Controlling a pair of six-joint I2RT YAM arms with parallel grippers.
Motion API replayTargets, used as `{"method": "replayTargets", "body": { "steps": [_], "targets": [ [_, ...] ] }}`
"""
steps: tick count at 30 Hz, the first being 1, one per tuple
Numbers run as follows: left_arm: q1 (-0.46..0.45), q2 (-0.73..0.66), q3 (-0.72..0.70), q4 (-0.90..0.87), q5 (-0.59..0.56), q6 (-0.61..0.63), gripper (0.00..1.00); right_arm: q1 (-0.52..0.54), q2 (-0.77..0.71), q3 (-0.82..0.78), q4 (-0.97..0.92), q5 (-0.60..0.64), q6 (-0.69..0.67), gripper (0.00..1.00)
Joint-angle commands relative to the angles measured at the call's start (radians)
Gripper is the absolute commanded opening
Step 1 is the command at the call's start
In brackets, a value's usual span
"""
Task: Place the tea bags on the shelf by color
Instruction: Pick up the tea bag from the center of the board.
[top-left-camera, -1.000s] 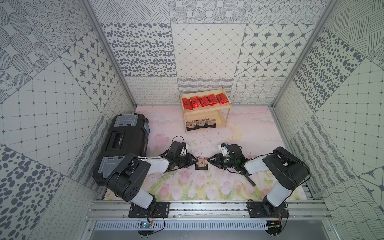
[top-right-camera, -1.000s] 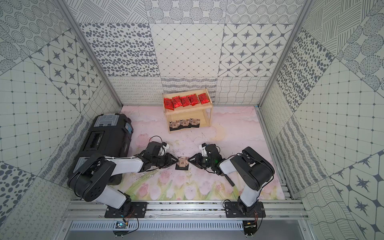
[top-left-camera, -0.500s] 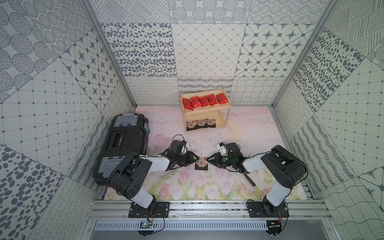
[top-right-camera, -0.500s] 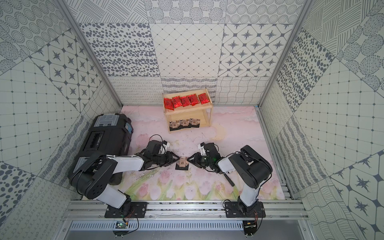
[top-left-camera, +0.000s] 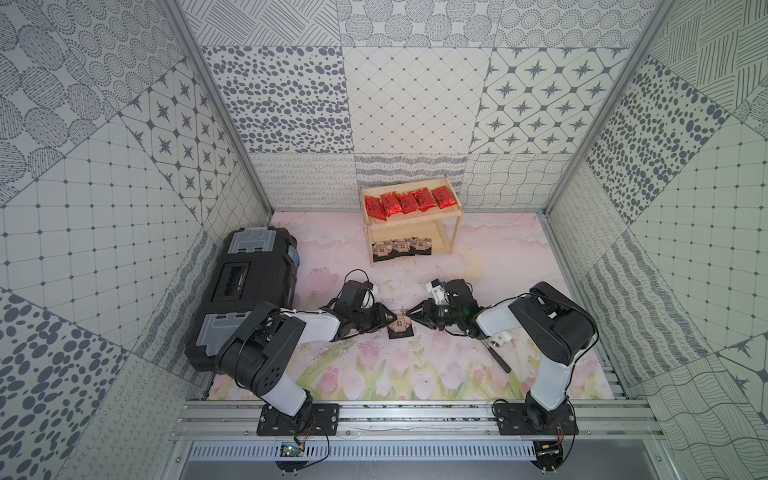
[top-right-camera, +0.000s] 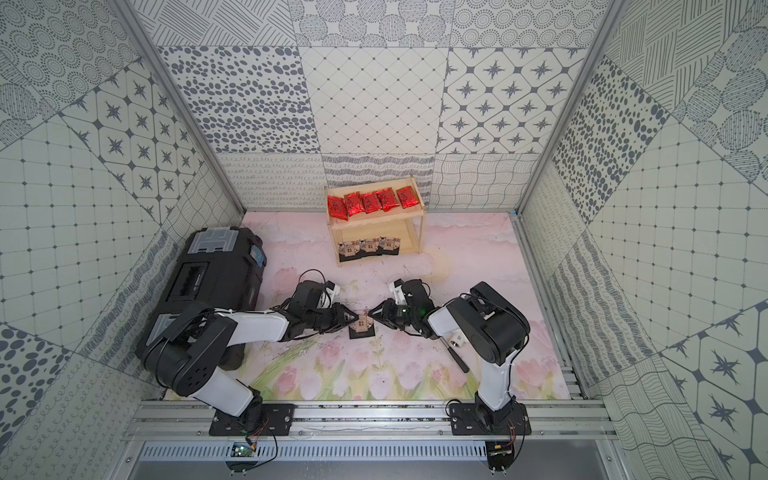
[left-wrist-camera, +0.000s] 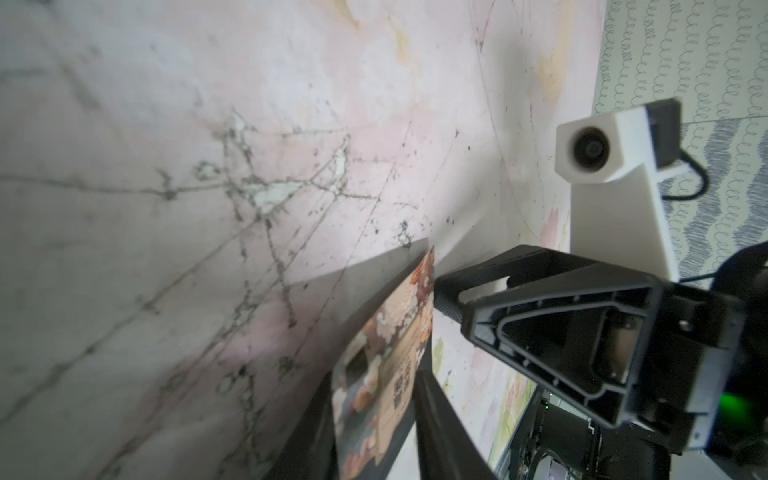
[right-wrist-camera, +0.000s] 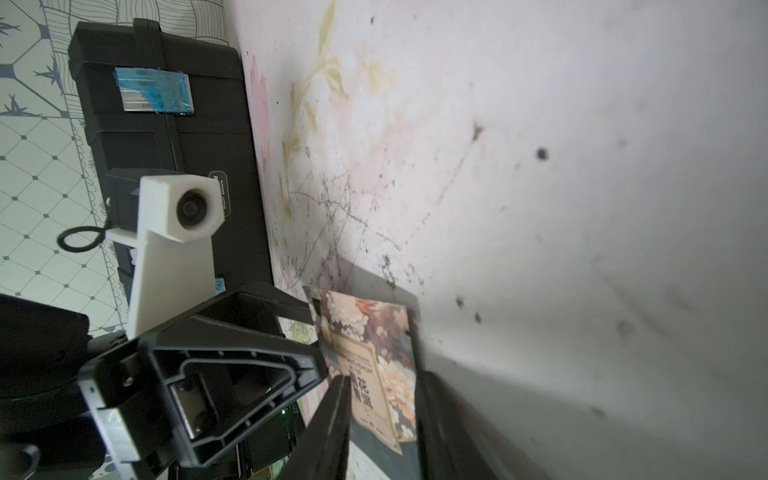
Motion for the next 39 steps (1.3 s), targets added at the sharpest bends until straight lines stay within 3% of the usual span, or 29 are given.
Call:
{"method": "replayTargets", "body": {
  "steps": [1,8,12,14,16,23,30,34,39],
  "targets": [
    [0.004,-0.002,-0.004,-0.041,-0.017,0.011,0.17,0.004,0.017,0.013,0.008,-0.007,-0.016,0.31],
    [0.004,-0.104,0.002,-0.080,-0.033,-0.026,0.00,-0.022,-0.166,-0.026,-0.058,0.054,-0.071,0.31],
    [0.004,-0.180,-0.001,0.017,-0.040,-0.151,0.00,0.021,-0.347,-0.057,-0.113,0.298,-0.023,0.34],
    [0.011,-0.205,0.003,0.100,-0.045,-0.226,0.00,0.058,-0.412,-0.126,-0.022,0.440,0.079,0.37],
    [0.020,-0.224,-0.002,0.200,-0.043,-0.295,0.00,0.084,-0.454,-0.176,0.092,0.501,0.175,0.39],
    [0.026,-0.231,-0.015,0.507,-0.072,-0.472,0.00,0.102,-0.528,-0.282,0.254,0.531,0.395,0.49],
    [0.025,-0.189,-0.046,0.718,-0.098,-0.572,0.00,0.111,-0.467,-0.269,0.388,0.489,0.454,0.57],
    [0.020,-0.177,-0.044,0.772,-0.102,-0.593,0.00,0.114,-0.359,-0.209,0.503,0.447,0.474,0.57],
    [0.015,-0.175,-0.035,0.795,-0.091,-0.607,0.00,0.106,-0.245,-0.135,0.637,0.425,0.507,0.45]
  ]
}}
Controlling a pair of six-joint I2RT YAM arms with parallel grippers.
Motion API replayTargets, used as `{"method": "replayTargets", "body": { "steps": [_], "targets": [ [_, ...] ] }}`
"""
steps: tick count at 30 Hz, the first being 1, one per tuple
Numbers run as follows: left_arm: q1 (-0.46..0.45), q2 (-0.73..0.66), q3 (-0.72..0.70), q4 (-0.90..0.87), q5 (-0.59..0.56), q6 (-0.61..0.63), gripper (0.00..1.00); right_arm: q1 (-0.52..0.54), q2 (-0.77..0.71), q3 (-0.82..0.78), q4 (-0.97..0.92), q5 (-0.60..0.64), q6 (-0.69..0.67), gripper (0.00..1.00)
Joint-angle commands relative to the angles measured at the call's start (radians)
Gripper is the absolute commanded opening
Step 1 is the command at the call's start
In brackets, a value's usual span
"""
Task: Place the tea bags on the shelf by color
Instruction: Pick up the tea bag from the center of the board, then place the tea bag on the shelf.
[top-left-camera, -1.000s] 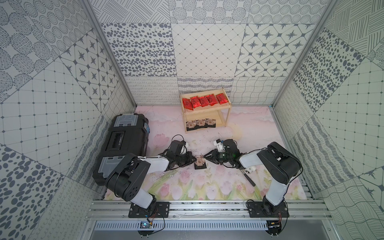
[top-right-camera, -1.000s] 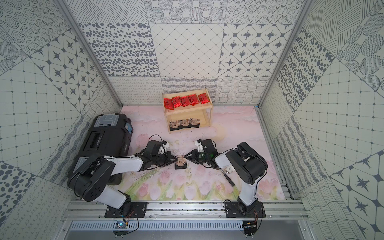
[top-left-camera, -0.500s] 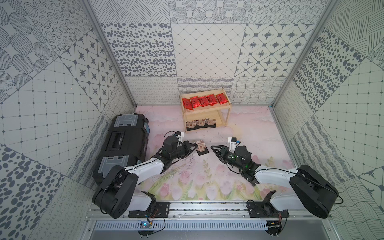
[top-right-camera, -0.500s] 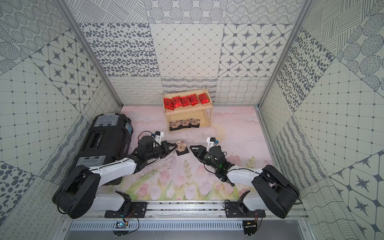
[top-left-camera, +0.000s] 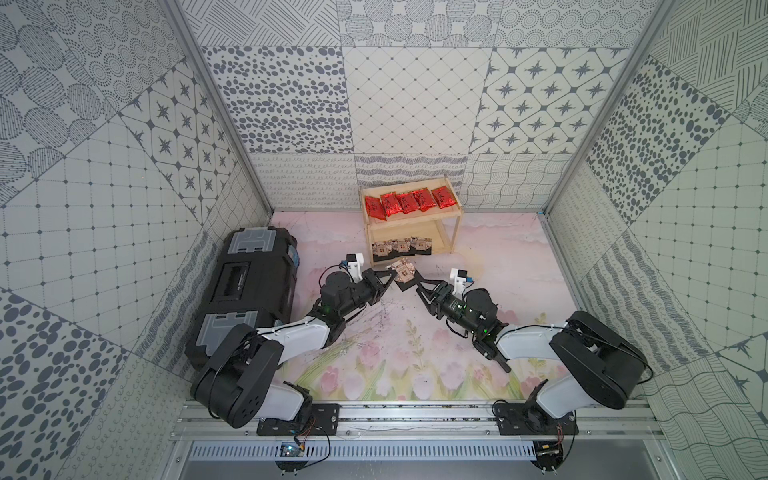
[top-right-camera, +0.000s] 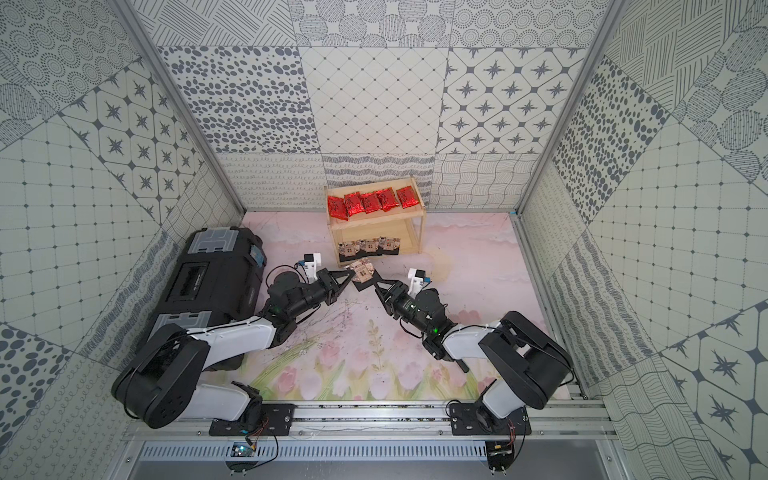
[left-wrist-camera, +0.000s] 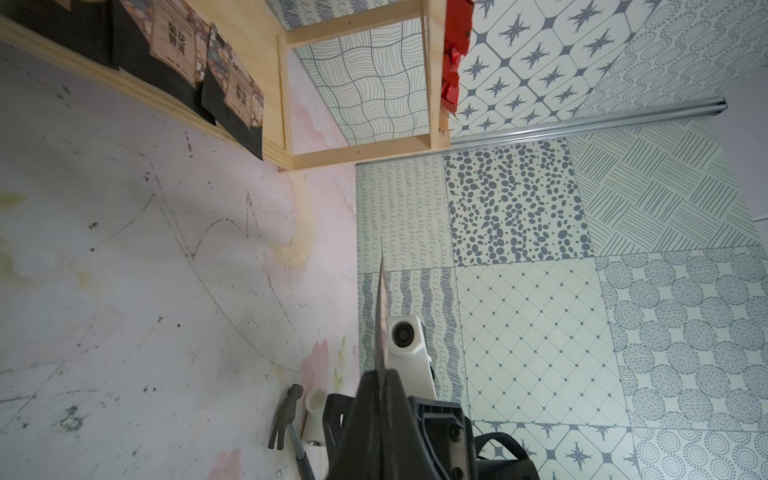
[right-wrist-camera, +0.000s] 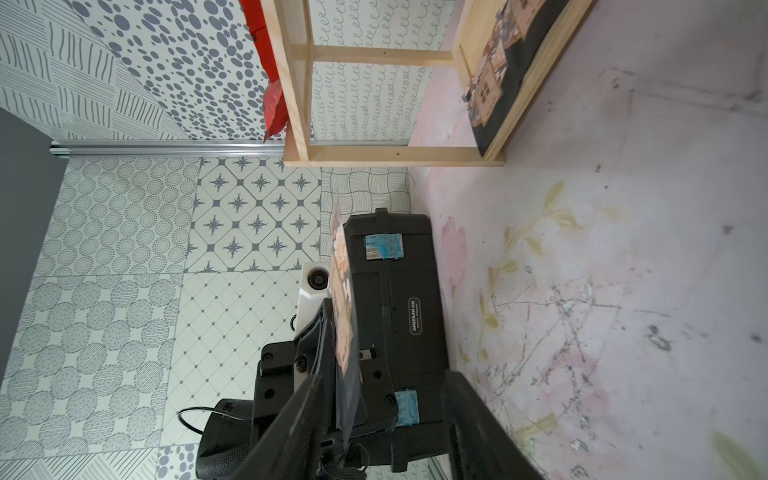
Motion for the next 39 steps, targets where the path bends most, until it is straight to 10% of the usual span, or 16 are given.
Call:
{"method": "replayTargets", "body": {
  "steps": [1,17,24,39],
  "targets": [
    [-0.004,0.006,0.007,0.189,0.000,-0.071,0.00,-0.005,0.050,0.049,0.169,-0.029,0.027,0.42],
    [-0.006,0.033,0.010,0.206,0.014,-0.075,0.00,0.001,0.043,0.080,0.124,-0.011,-0.016,0.00],
    [0.017,-0.138,0.100,-0.347,0.066,0.137,0.84,-0.122,0.066,0.025,0.055,0.042,-0.186,0.00],
    [0.055,-0.269,0.159,-0.754,0.079,0.413,0.89,-0.312,0.474,0.366,0.144,0.054,-0.388,0.00]
  ]
}}
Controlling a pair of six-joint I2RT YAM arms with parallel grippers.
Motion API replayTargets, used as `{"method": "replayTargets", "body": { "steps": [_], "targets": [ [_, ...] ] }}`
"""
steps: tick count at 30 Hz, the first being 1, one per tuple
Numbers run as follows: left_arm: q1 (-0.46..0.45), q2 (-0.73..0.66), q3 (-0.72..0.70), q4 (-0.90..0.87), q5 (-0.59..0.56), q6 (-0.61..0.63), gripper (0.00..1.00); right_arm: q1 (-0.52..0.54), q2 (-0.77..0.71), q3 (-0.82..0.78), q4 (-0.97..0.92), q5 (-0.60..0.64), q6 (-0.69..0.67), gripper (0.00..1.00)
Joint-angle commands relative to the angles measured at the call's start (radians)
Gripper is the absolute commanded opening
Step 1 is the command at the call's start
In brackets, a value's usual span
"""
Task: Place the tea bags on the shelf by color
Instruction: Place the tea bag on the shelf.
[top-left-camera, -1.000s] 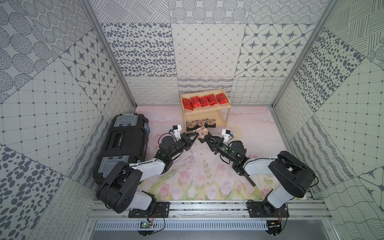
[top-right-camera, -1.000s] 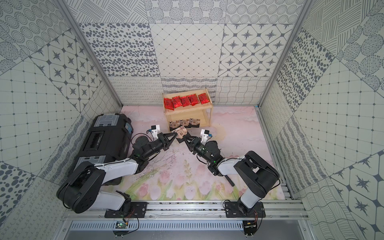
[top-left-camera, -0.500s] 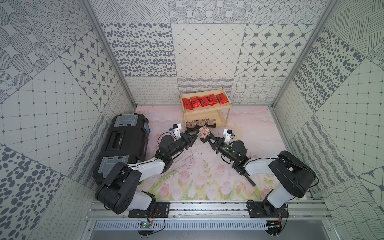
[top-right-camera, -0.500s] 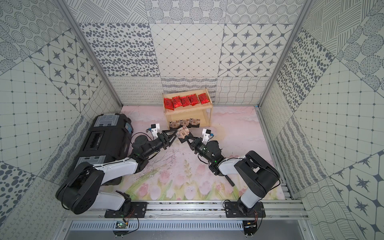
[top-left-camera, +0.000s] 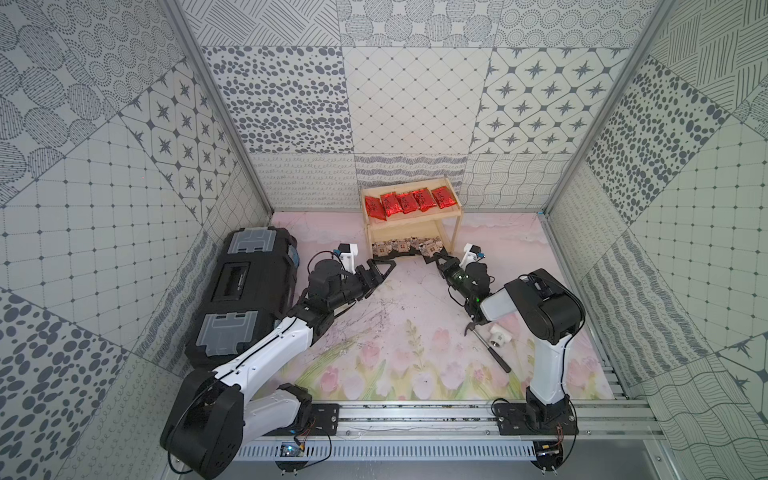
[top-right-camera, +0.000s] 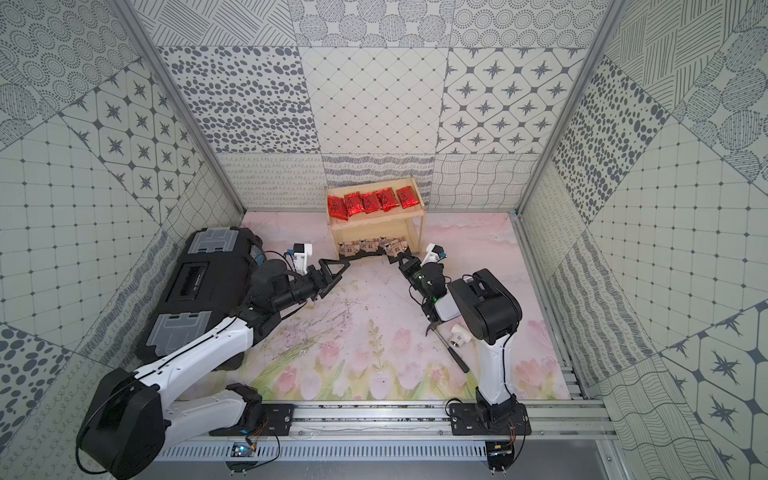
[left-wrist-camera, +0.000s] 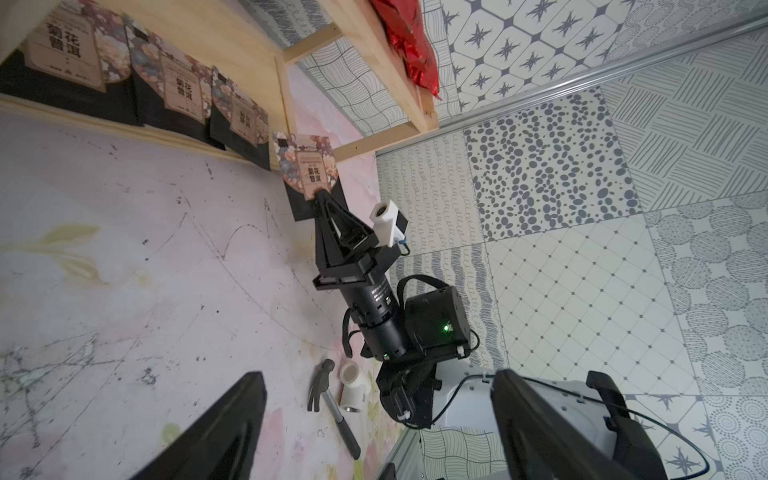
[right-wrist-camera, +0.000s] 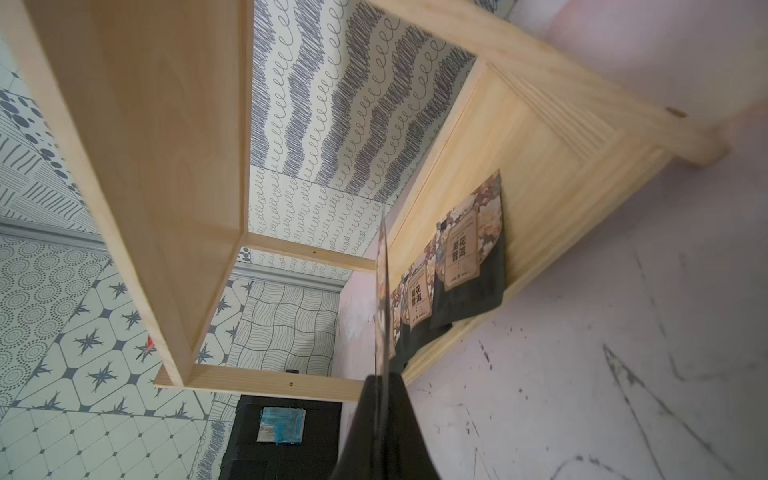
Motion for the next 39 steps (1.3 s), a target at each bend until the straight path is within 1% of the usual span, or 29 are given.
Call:
{"method": "replayTargets", "body": {
  "steps": [1,9,16,21,35,39],
  "targets": [
    [0.010,-0.009,0.016,-0.168,0.040,0.136,0.89,-0.020,0.035,0.077,0.017,0.004,-0.071,0.00],
    [0.015,-0.017,0.013,-0.162,0.052,0.138,0.89,-0.055,0.115,0.174,-0.036,-0.001,-0.054,0.00],
    [0.015,-0.021,0.009,-0.154,0.057,0.137,0.89,-0.071,0.154,0.222,-0.086,-0.001,-0.035,0.00],
    [0.015,-0.020,0.005,-0.147,0.059,0.136,0.89,-0.081,0.185,0.256,-0.115,-0.023,-0.014,0.00],
    [0.015,-0.011,0.001,-0.140,0.062,0.136,0.88,-0.090,0.225,0.300,-0.137,-0.020,0.020,0.00],
    [0.015,-0.007,0.001,-0.140,0.062,0.137,0.88,-0.091,0.233,0.308,-0.139,-0.018,0.027,0.02]
  ]
}}
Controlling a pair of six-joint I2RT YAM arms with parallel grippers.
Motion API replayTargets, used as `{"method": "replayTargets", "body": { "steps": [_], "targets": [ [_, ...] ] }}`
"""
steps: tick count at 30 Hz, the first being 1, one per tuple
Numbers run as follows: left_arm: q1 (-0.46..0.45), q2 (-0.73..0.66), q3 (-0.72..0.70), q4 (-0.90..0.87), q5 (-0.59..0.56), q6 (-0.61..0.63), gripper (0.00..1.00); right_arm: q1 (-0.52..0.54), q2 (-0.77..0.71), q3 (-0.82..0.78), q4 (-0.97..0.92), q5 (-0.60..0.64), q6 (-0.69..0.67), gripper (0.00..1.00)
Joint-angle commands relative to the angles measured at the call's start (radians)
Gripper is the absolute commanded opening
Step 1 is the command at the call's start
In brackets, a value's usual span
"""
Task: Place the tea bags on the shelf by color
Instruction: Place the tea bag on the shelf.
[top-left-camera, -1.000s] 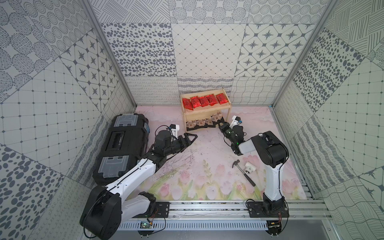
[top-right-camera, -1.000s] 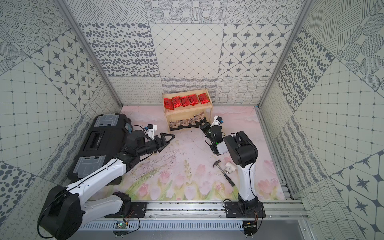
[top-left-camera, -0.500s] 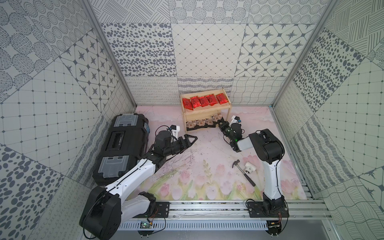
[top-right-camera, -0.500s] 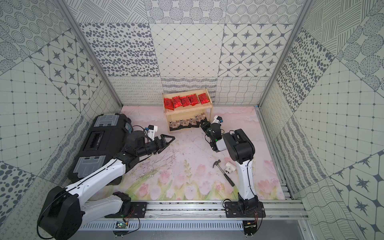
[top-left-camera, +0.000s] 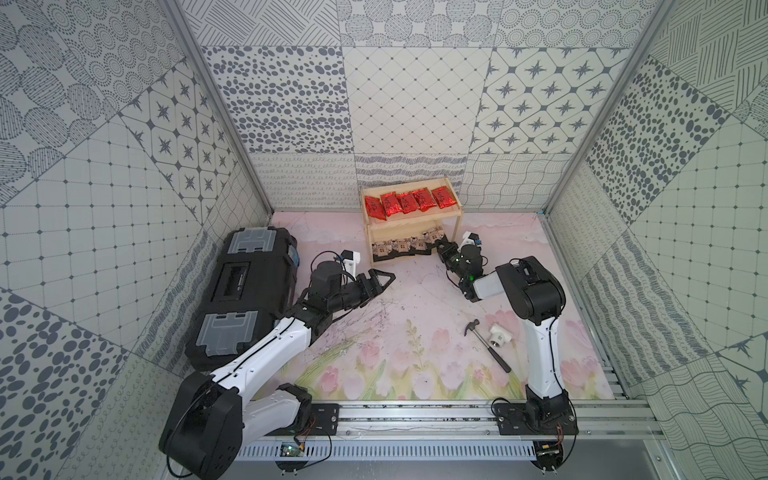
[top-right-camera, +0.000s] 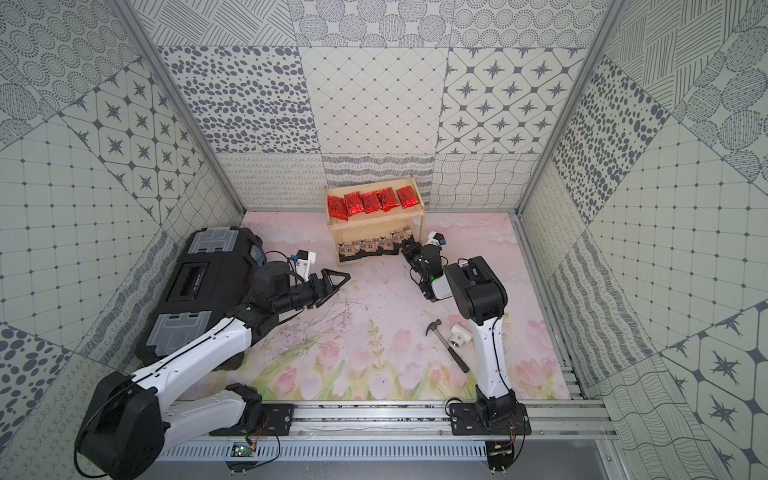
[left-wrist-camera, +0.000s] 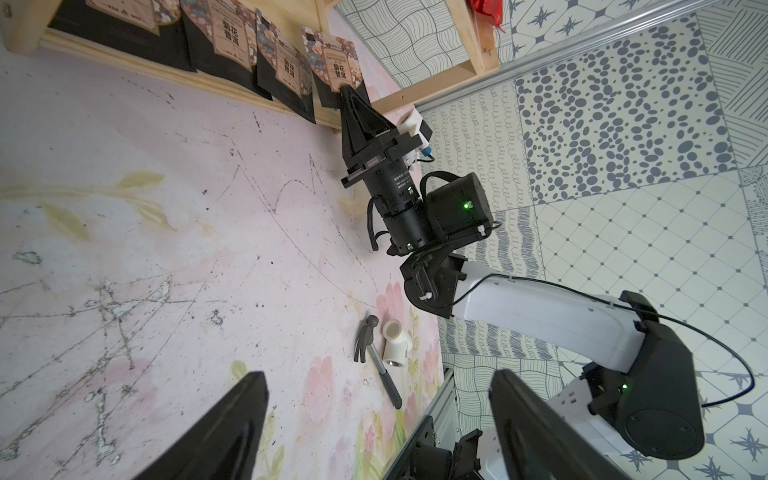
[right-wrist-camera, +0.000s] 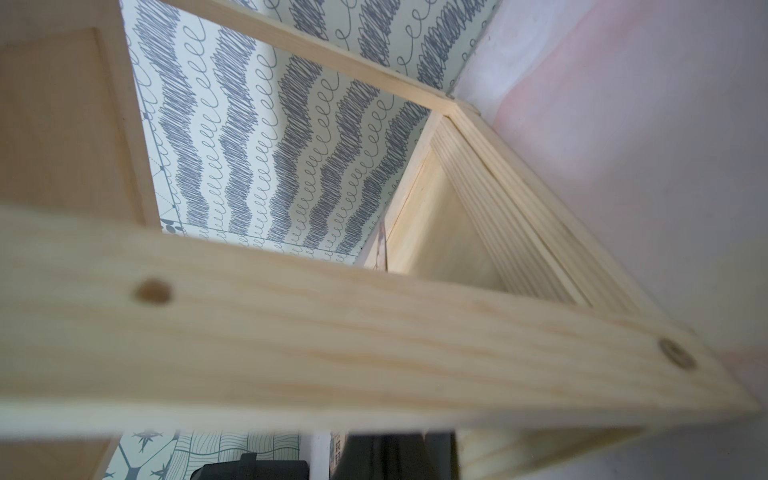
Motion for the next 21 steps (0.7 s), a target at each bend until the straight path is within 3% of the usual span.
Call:
{"method": "replayTargets", "body": {
  "steps": [1,18,21],
  "targets": [
    [0.003,0.004,0.000,0.014,0.018,0.032,0.88,-0.006,0.028,0.017,0.013,0.001,0.008,0.02],
    [0.009,0.013,-0.002,0.027,0.027,0.030,0.87,-0.011,0.049,0.020,-0.010,0.007,0.039,0.12],
    [0.010,0.013,-0.002,0.027,0.026,0.029,0.87,-0.014,0.045,0.015,-0.013,0.008,0.044,0.17]
  ]
}}
